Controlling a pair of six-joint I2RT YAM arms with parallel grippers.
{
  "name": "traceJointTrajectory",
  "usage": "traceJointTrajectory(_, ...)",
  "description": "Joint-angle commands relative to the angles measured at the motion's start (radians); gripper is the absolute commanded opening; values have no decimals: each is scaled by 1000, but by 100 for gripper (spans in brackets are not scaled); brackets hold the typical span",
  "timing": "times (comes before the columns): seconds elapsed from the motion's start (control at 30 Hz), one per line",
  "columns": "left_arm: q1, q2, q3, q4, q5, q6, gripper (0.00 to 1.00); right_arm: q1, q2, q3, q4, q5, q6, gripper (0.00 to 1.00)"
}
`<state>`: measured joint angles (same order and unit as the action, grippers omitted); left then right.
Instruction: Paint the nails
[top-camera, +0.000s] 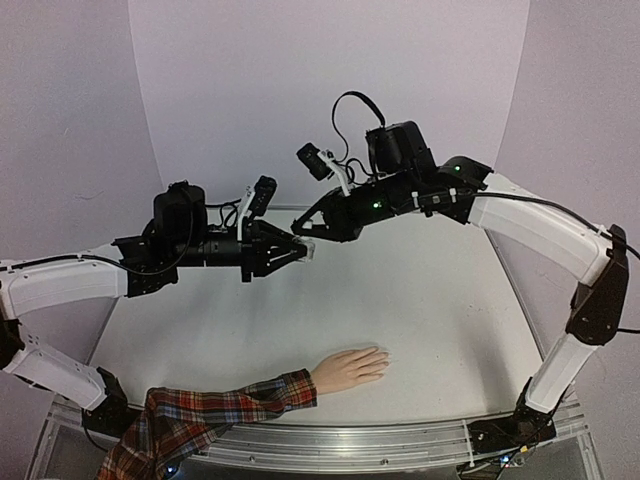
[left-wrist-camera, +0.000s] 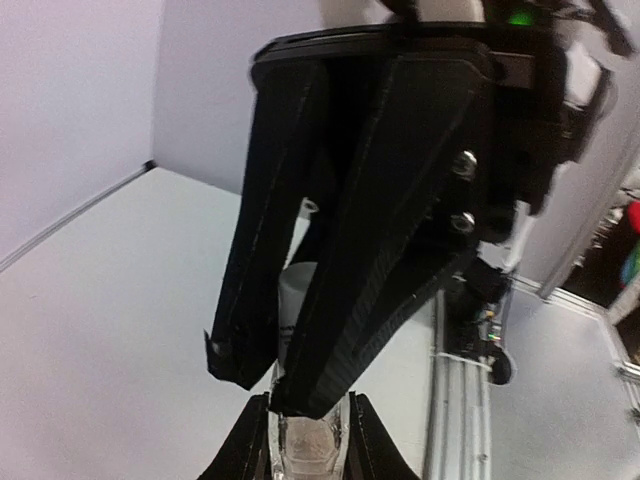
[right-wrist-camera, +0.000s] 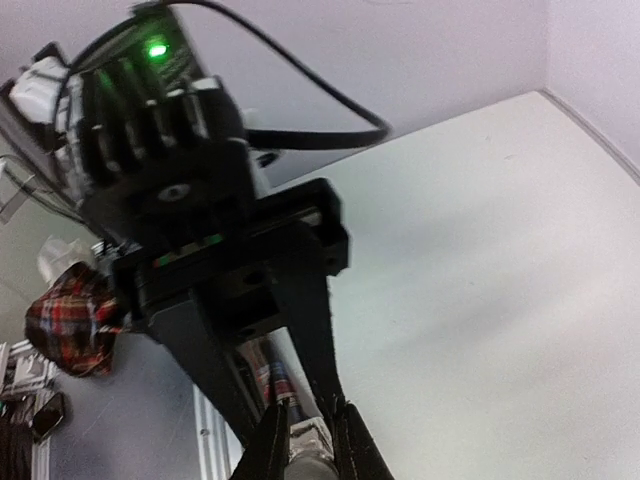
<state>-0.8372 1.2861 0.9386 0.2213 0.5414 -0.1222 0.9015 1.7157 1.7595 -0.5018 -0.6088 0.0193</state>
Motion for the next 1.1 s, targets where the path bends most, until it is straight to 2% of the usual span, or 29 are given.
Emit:
traceJointTrajectory(0.0,15,39,150,14,-510,52,0,99,97,46,-30,472,239,0)
traceJointTrajectory(0.03,15,65,159,18,-607,68,0,122,133,76,-48,627,331,0)
traceJointTrajectory(0.1,14,115,192,18,-712,89,0,148,190,138,-99,828,517,0)
traceJointTrajectory(0.13,13,139,201,20,-736,92,0,159,217,162,-112,884,558,0)
traceJointTrajectory(0.2,13,166,206,33,-743,96,0,176,266,243,-154,935,617,0)
traceJointTrajectory(0.3,11,174,186,37,-719,84,0,185,296,333,-174,954,610,0)
traceJointTrajectory(0.4,11,144,134,53,-652,79,0,174,290,363,-183,936,562,15)
traceJointTrajectory(0.5,12,95,75,48,-545,87,0,142,248,335,-180,819,514,34)
traceJointTrajectory(0.6,12,47,28,24,-409,112,0,120,176,292,-177,714,394,51)
traceJointTrajectory(0.73,12,-9,4,-38,-206,154,0,91,49,181,-135,489,183,66)
traceJointTrajectory(0.87,13,-63,-9,-42,13,168,0,27,-66,27,-51,147,81,67)
traceJointTrajectory(0.97,14,-86,-16,-4,161,149,0,11,-94,-7,-41,-34,30,62)
traceJointTrajectory(1.07,15,-78,5,12,265,125,0,11,-109,-19,-24,-145,-3,53)
